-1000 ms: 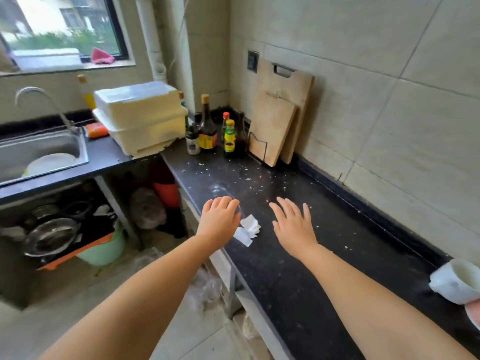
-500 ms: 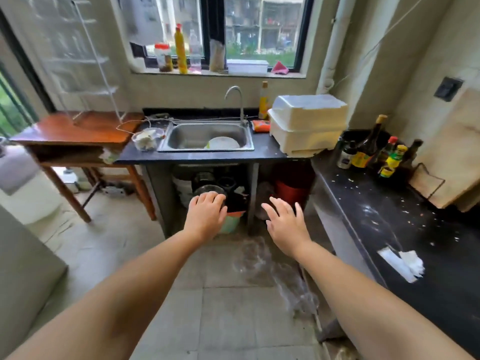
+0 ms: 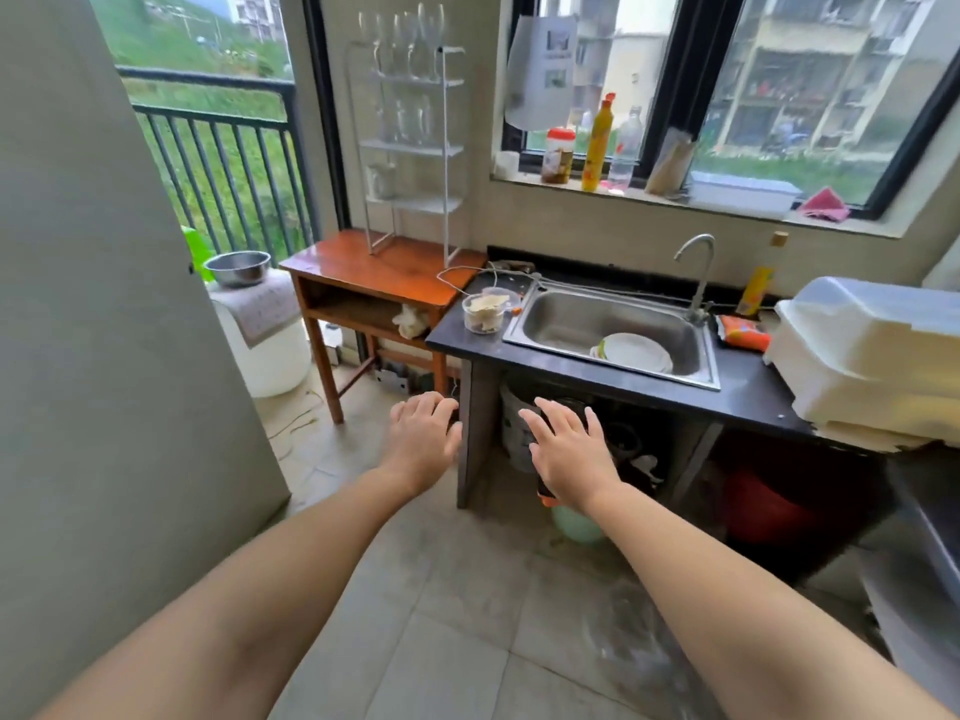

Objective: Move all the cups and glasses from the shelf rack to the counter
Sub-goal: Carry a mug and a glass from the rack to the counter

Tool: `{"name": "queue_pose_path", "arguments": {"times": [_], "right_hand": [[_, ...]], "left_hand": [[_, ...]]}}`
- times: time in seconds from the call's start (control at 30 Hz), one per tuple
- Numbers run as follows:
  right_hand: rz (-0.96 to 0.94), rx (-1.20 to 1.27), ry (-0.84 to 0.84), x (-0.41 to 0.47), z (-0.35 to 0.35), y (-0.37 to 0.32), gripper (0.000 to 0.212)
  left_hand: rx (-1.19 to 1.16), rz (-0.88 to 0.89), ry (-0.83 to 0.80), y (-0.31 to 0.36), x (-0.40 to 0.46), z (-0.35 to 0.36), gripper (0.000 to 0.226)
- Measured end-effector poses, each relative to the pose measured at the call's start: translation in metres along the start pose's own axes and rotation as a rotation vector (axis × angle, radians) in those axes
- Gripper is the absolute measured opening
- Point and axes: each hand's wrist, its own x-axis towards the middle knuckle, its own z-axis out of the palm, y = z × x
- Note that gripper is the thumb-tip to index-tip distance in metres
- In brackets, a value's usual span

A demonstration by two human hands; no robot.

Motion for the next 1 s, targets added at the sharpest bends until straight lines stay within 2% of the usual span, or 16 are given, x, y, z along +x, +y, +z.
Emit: {"name": "queue_pose_path", "arguments": {"times": [0.27, 0.37, 0.6, 0.77, 1.0], "right_hand": [[-0.132, 0.027, -0.009, 0.164, 0.001, 0.005, 0.051], [-0.169, 0.038, -0.061, 0.214, 0.010, 0.000, 0.051], [-0.241, 0.059, -0.109, 0.338, 0.034, -0.024, 0.051], [-0.233, 0.068, -0.063, 0.446, 0.047, -0.050, 0.049], [-0.142, 0.075, 0.029, 0.596, 0.042, -0.078, 0.050]], "left_hand": [[-0.035, -0.132, 0.079, -0.055, 0.130, -0.016, 0.033], [-0.054, -0.188, 0.087, -0.080, 0.168, -0.016, 0.033], [-0.071, -0.291, 0.102, -0.160, 0.253, -0.016, 0.033], [-0.046, -0.290, 0.100, -0.230, 0.336, -0.016, 0.034], [0.013, -0.163, 0.114, -0.316, 0.474, -0.048, 0.038]]}}
